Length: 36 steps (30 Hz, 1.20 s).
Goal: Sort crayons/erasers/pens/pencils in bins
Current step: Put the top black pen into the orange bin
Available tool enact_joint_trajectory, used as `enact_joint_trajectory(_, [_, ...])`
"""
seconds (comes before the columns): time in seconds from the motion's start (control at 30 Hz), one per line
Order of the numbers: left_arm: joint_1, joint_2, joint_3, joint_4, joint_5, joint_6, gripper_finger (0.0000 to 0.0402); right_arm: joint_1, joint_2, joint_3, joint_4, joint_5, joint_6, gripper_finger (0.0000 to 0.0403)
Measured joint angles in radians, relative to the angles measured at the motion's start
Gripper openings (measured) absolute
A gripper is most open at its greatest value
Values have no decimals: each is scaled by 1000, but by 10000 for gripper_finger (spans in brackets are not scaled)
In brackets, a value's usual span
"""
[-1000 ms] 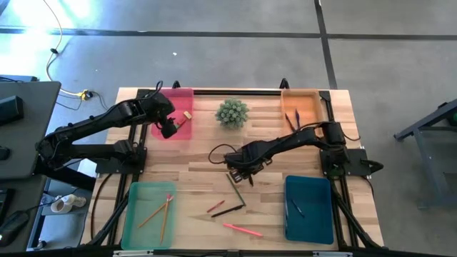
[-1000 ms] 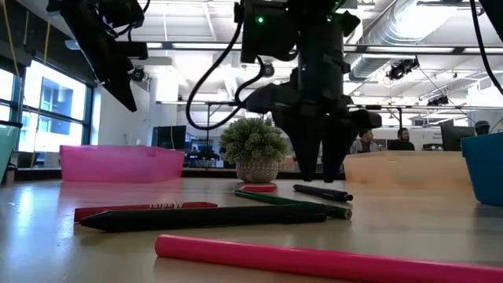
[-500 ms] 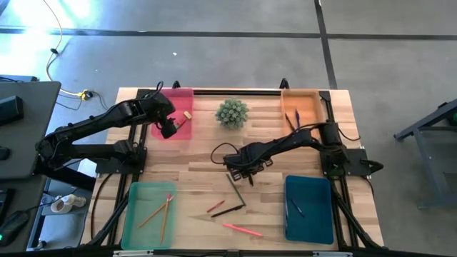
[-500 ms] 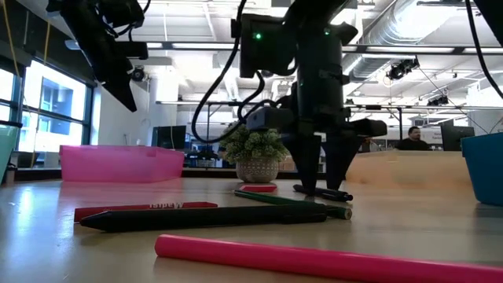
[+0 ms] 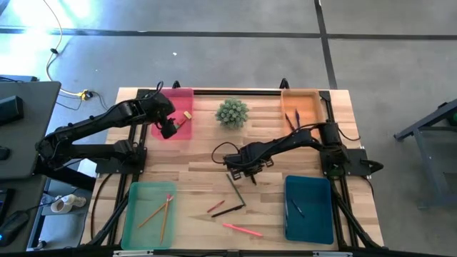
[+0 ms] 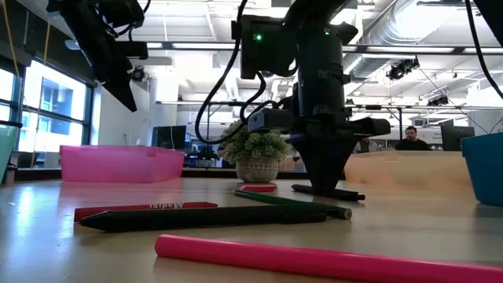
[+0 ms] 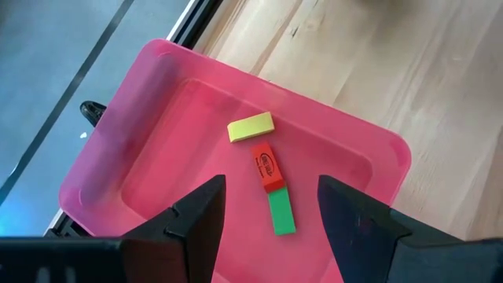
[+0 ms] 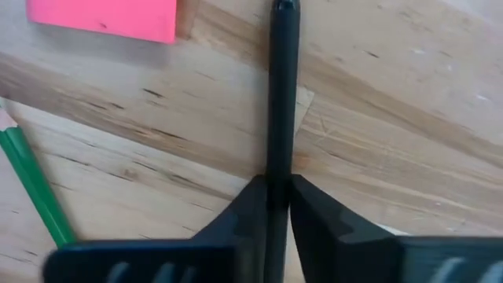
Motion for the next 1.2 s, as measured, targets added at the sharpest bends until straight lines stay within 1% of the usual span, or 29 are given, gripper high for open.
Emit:
enact_joint_trajectory(0.07, [0,0,0,0,0,0,190,0,0,1,-6,0,-11,16])
enact_joint_trajectory(0.13, [0,0,0,0,0,0,190,0,0,0,-12,0,-31,8])
enact_joint_trajectory(0.3, [0,0,0,0,0,0,190,2,-2,3,-17,-1,-76,19])
enact_joint_trajectory(0.43, [0,0,0,0,0,0,190,15,2,22,-52,-5,-115,16])
enact_joint_trajectory(0.67, [0,0,0,0,0,0,190,59,2,57,-140,0,-106,13])
enact_joint_trajectory(0.77, [0,0,0,0,0,0,190,72,-12,61,-145,5,-96,12])
enact_joint_trajectory(0.97, [0,0,0,2,-1,0,190,81,-93,62,-191,110,-71,12])
enact_joint_trajectory(1.2, [0,0,0,2,13,-12,190,50,-207,63,-313,268,-72,12])
